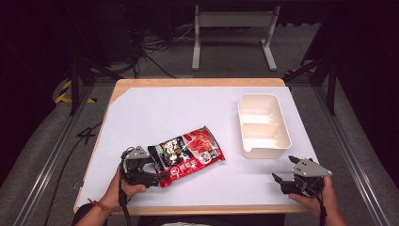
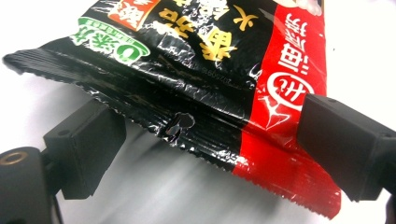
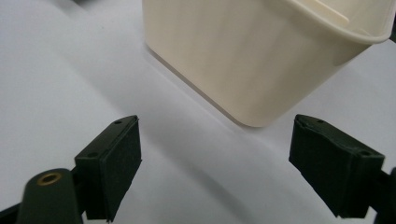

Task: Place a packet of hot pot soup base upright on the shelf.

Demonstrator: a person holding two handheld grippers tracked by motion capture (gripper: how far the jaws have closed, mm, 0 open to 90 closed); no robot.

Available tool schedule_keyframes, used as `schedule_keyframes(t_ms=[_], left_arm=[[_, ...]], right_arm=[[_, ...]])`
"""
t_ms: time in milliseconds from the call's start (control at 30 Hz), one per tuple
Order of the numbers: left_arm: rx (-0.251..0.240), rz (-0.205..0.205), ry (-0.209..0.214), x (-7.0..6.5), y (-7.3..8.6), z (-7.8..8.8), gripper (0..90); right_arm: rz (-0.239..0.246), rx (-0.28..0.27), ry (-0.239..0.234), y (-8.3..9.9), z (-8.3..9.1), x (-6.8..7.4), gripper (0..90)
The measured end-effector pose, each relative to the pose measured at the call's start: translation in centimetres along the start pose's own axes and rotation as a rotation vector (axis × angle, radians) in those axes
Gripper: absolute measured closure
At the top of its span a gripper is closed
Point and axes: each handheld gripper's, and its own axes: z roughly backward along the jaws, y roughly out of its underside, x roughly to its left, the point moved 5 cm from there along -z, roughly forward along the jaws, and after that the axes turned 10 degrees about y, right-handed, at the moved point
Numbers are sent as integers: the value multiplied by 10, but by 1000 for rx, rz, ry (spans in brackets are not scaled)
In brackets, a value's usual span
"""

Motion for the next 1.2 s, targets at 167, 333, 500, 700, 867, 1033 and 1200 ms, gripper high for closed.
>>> schedule_keyframes(t_ms=[167, 333, 500, 700, 867, 1033, 1200], left_arm=[[-17, -1, 26, 3, -3, 1, 200], [-13, 49, 35, 12, -12, -4, 382], [-4, 91, 25, 19, -20, -11, 447], [7, 68, -3, 25, -33, -16, 636], [12, 0, -36, 33, -51, -23, 769], [-1, -44, -59, 37, -61, -27, 864], [-26, -208, -108, 31, -82, -21, 886]], right_arm=[[4, 10, -8, 1, -1, 2, 163], [8, 13, -11, 1, -2, 3, 163], [3, 8, -15, 1, -1, 2, 163], [10, 11, -23, 1, -2, 4, 163], [15, 8, -27, 1, -1, 4, 163], [15, 7, -31, 1, -1, 4, 163], [12, 10, -29, 2, -1, 3, 161]])
